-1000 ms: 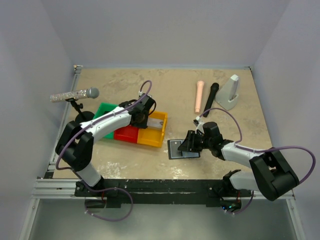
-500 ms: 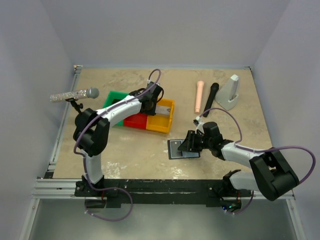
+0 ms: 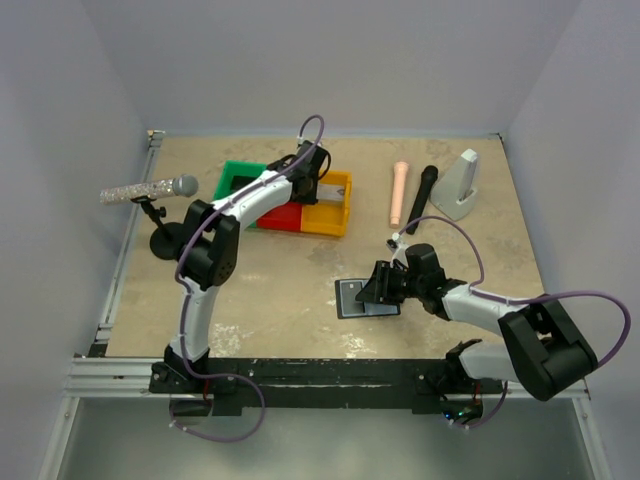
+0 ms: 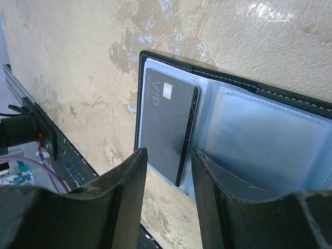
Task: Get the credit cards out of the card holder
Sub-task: Move the storage box to the center of the board.
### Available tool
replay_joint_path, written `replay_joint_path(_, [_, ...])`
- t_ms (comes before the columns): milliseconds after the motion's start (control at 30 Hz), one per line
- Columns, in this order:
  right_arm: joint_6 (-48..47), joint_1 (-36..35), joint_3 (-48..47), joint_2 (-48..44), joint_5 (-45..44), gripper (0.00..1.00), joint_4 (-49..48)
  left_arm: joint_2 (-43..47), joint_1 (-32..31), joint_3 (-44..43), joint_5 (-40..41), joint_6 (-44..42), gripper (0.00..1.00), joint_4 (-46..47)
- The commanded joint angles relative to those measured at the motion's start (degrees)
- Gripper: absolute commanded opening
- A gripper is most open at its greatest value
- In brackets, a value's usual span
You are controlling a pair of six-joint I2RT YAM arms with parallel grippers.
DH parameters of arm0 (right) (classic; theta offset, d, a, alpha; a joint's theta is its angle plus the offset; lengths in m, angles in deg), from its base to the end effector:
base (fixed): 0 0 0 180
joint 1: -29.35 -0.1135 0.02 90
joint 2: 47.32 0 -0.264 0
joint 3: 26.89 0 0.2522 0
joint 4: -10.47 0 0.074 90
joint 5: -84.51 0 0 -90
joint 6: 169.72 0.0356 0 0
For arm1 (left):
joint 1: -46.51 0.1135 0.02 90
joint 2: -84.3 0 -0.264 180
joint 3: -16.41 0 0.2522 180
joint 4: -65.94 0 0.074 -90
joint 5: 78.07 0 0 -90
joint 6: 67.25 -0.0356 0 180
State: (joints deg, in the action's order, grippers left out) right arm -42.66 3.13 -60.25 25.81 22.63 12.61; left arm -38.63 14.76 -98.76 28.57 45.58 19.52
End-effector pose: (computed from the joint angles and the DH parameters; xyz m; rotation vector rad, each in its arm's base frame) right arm 0.1861 0.1103 0.1344 -0.0411 2.4648 1.0958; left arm 0.4107 -0.2422 0.2134 0.0753 2.4599 -0.0448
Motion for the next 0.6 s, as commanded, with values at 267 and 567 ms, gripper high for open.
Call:
replay_joint_path(267, [-0.5, 0.3, -1.1, 0.6, 0.9, 0.45, -0.7, 5.6, 0.2, -2.0, -2.5, -1.8, 0.35, 5.7])
replay_joint_path(567, [-0.6, 0.3, -0.9, 1.0, 0.3, 0.45, -1.0, 17.5, -0.8, 4.1, -4.7, 0.5, 0.79, 6.4])
